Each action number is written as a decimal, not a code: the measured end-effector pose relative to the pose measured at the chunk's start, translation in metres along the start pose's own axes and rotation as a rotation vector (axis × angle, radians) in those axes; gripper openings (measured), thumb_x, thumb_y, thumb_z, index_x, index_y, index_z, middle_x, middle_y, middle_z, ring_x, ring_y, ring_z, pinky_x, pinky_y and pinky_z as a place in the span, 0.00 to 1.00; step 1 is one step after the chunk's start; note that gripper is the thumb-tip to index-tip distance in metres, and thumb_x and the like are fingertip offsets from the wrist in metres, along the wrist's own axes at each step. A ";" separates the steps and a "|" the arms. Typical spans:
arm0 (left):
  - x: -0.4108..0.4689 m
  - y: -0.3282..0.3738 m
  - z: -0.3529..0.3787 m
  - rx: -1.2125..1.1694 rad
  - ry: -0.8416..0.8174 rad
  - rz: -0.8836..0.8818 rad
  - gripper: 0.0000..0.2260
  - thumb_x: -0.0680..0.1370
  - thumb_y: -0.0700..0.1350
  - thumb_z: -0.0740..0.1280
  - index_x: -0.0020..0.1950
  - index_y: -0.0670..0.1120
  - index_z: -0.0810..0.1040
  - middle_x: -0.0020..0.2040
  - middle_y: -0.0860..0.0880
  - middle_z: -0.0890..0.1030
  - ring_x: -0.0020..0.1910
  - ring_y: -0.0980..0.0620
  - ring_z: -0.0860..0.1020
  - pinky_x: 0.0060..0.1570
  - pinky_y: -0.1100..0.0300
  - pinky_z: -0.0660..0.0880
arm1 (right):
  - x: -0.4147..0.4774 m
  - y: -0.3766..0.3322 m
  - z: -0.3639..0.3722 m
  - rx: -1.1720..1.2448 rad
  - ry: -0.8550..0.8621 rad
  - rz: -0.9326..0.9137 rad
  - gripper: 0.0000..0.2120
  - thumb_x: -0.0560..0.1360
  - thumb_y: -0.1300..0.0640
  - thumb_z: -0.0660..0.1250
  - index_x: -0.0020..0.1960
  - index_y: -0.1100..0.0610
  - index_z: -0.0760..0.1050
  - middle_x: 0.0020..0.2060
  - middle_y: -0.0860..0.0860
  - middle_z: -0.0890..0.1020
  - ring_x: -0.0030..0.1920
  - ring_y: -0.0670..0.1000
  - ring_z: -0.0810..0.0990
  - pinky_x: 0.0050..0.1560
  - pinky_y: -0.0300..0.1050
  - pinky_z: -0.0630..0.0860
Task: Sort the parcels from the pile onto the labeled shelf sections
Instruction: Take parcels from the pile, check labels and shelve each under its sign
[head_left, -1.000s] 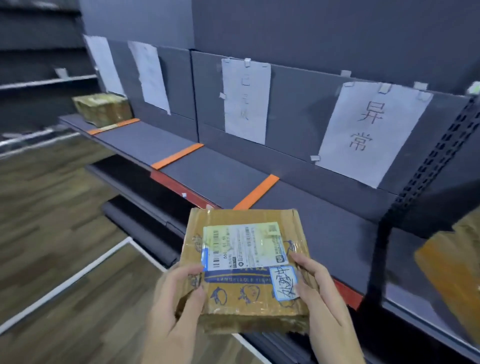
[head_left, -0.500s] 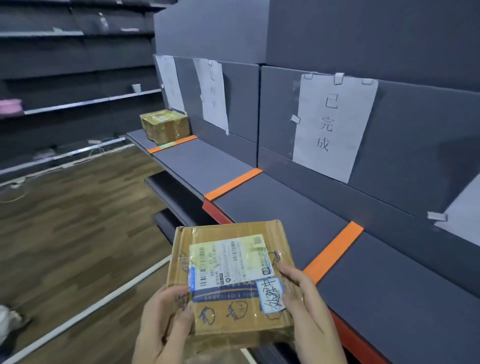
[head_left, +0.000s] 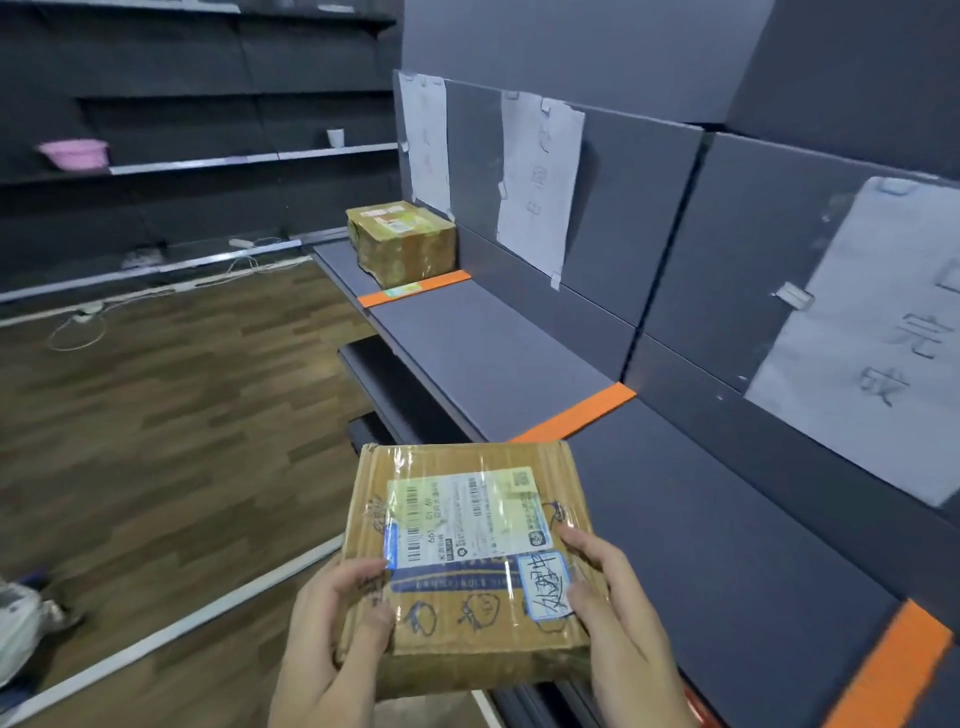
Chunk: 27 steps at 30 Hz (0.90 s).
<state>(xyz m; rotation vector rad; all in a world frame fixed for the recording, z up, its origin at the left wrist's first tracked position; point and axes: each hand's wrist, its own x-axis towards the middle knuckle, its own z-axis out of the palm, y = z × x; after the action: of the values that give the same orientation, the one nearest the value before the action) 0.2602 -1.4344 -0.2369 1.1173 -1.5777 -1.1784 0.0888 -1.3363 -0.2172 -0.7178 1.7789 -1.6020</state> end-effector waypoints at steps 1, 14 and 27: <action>0.022 -0.005 -0.005 -0.006 -0.002 0.010 0.15 0.65 0.55 0.67 0.50 0.62 0.79 0.56 0.52 0.80 0.54 0.58 0.78 0.53 0.60 0.73 | 0.016 -0.001 0.015 -0.008 0.007 -0.001 0.16 0.74 0.56 0.61 0.53 0.37 0.78 0.55 0.35 0.81 0.56 0.35 0.78 0.50 0.32 0.72; 0.271 -0.041 -0.064 0.023 -0.218 0.035 0.12 0.70 0.48 0.66 0.50 0.63 0.77 0.58 0.55 0.77 0.57 0.51 0.77 0.57 0.61 0.70 | 0.175 -0.020 0.183 -0.031 0.181 0.057 0.18 0.70 0.49 0.60 0.57 0.35 0.75 0.58 0.34 0.79 0.61 0.41 0.77 0.65 0.55 0.72; 0.516 -0.086 -0.014 0.062 -0.485 0.078 0.11 0.70 0.49 0.65 0.51 0.61 0.78 0.56 0.54 0.78 0.54 0.48 0.78 0.51 0.60 0.72 | 0.370 -0.004 0.261 0.058 0.416 0.064 0.25 0.79 0.65 0.59 0.52 0.33 0.75 0.55 0.32 0.79 0.54 0.33 0.77 0.46 0.25 0.69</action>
<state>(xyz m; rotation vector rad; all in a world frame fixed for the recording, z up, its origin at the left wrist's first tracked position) 0.1638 -1.9487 -0.2581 0.8336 -2.0139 -1.4271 0.0457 -1.7842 -0.2646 -0.3083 2.0072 -1.8491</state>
